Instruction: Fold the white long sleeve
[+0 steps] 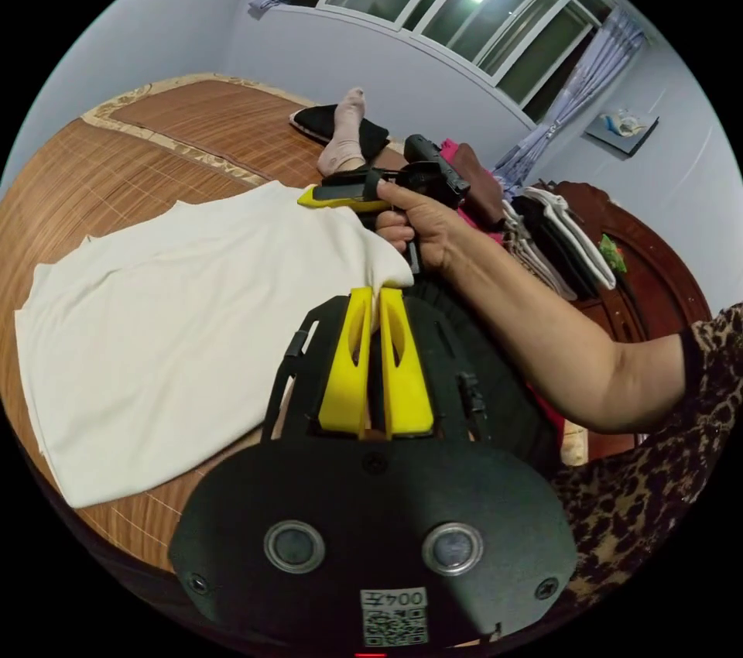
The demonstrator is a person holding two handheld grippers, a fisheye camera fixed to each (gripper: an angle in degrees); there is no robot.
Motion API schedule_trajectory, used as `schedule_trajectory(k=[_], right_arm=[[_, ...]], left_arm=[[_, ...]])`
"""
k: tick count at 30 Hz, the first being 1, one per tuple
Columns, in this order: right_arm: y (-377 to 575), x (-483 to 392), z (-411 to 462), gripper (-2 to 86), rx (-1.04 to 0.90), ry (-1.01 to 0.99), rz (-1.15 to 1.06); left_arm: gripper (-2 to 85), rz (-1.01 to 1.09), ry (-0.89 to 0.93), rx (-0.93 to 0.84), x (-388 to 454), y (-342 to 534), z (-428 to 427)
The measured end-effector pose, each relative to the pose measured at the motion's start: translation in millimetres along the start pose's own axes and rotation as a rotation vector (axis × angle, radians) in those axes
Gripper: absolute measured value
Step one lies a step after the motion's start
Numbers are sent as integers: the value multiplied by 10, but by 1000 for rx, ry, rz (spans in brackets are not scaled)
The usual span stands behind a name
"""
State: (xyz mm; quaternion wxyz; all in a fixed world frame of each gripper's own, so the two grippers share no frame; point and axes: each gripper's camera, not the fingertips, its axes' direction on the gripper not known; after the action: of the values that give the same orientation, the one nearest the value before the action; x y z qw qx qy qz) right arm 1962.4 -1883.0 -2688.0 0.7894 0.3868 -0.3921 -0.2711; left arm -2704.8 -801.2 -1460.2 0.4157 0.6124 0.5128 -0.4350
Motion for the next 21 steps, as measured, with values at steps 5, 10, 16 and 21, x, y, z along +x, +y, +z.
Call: schedule_trajectory(k=[5,10,16,21], right_arm=[[428,-261,-422,29,75,-4,6],[695,-614,-518,27,114,-70,10],[734,-1412,65,25,54,-29,-99],[714,-2057,823,27,-31,19,-187]], left_arm=[[19,-6,144,46,116,83,-376],[19,-192,348,100,-312,381,-791],[19,-360,354,224,-990,1032,-1517],[19,-489,300,319,-1507,1618,-2027]])
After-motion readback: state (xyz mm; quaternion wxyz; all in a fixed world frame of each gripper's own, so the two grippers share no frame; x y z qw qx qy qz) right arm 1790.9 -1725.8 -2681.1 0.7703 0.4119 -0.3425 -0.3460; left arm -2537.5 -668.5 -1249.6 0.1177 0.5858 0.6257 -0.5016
